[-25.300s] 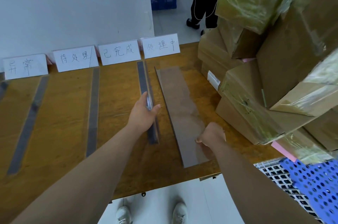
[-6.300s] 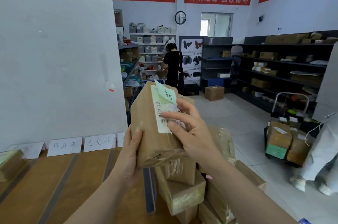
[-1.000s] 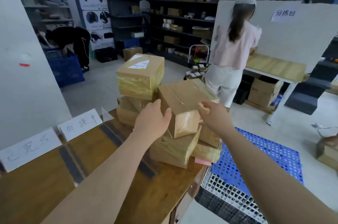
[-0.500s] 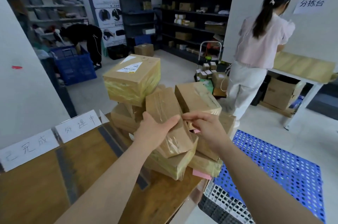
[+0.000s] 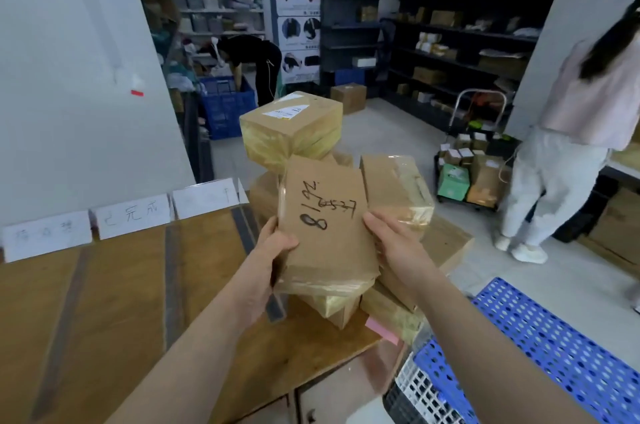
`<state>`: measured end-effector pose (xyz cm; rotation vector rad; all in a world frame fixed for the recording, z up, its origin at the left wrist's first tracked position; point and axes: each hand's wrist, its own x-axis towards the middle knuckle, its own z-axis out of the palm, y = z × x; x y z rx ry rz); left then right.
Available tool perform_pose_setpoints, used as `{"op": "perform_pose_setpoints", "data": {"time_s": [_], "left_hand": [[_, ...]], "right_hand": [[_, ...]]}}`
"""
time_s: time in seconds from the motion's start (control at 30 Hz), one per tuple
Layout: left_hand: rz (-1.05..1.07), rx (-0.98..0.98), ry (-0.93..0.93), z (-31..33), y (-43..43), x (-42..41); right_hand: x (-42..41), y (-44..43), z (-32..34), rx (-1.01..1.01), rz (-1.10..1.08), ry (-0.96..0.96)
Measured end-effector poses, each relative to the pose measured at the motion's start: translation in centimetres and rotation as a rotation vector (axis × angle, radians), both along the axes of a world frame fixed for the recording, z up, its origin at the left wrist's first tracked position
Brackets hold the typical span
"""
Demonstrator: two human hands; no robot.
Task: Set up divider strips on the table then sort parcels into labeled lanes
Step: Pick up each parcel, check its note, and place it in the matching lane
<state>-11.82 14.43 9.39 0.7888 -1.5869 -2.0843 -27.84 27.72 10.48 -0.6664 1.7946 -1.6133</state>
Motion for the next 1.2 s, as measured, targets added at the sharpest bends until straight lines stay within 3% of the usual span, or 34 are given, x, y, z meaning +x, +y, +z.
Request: {"op": "perform_pose_setpoints", "data": {"time_s": [0.07, 0.23, 0.33, 0.6, 0.8, 0.93, 1.2], "left_hand": [[-0.001, 0.070, 0.033, -0.6, 0.5, 0.8], [0.178, 0.203, -0.046, -1.3, 0.6, 2.0], [0.244, 0.303, 0.035, -1.8, 0.9, 2.6], [0.295, 0.439, 0.206, -2.6, 1.7, 3.4], [0.399, 0.318, 0.144, -2.4, 1.9, 5.0], [0.518, 0.111, -0.008, -2.0, 1.3, 6.9], [0.465, -0.107, -0.207, -0.4, -0.6, 14.9]], "right_hand": [[0.2, 0.0, 0.0, -0.030, 0.067, -0.063], [0.9, 0.1, 0.2, -0.076, 0.189, 0.042], [1.1, 0.1, 0.3, -0.161, 0.162, -0.057], [1.7, 0.0, 0.5, -0.209, 0.204, -0.050], [2.7, -1.6, -0.1, -0.122, 0.285, -0.133], [4.7, -3.8, -0.3, -0.086, 0.305, -0.106], [12.5, -9.9, -0.1, -0.093, 0.452, -0.021]]}}
